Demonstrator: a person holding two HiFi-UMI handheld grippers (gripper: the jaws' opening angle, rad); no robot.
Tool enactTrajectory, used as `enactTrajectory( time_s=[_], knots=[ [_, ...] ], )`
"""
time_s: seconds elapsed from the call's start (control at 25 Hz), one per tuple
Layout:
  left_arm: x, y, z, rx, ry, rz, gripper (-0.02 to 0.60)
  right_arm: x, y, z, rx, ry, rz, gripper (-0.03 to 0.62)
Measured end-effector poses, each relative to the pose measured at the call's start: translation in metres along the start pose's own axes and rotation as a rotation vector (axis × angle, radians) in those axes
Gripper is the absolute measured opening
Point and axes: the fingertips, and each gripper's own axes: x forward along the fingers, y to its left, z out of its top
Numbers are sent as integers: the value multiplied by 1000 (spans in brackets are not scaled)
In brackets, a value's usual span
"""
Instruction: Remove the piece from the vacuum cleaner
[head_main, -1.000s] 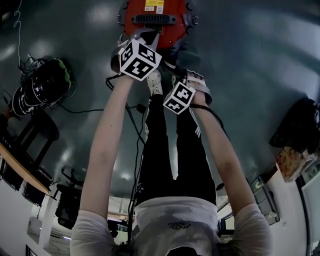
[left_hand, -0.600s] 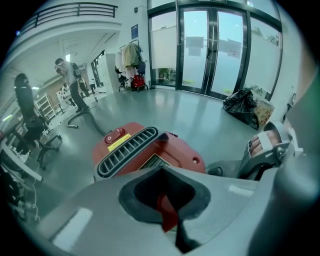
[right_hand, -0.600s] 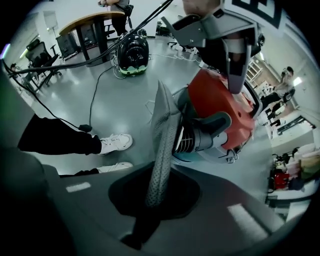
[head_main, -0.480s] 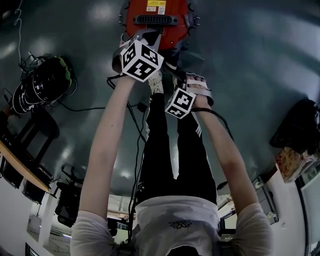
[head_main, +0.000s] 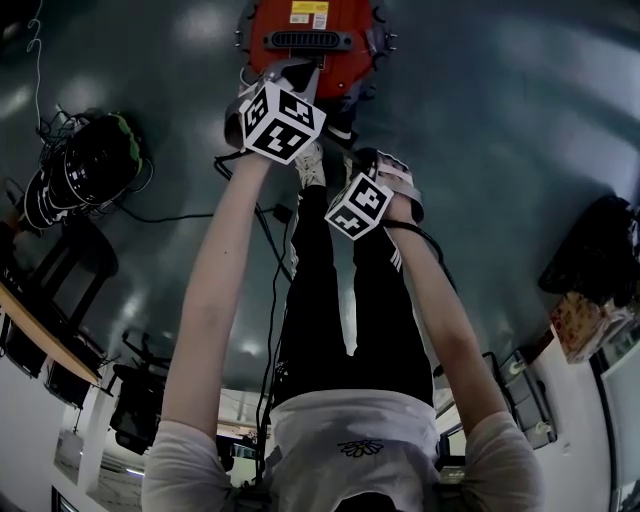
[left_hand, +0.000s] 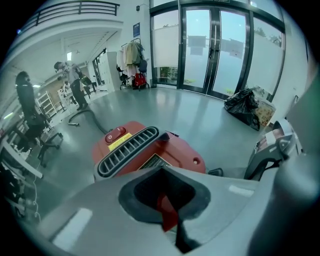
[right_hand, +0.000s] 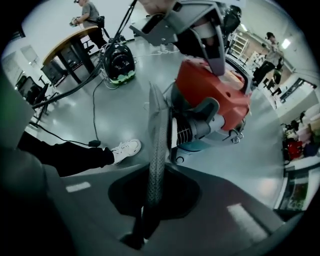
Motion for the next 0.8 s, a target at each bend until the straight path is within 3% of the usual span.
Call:
enactTrajectory(
  time_s=[0.32,0.68,0.8],
  knots=[
    [1,0,3,42,14,-3,2,2,21,3,-94,-15,10,35],
    [2,-2,2,45,19,-4,2,7,37,5,-97,-19,79,35],
    [2,0,2,33,10,0,2,7,48,8,-98,-12,151,35]
  ],
)
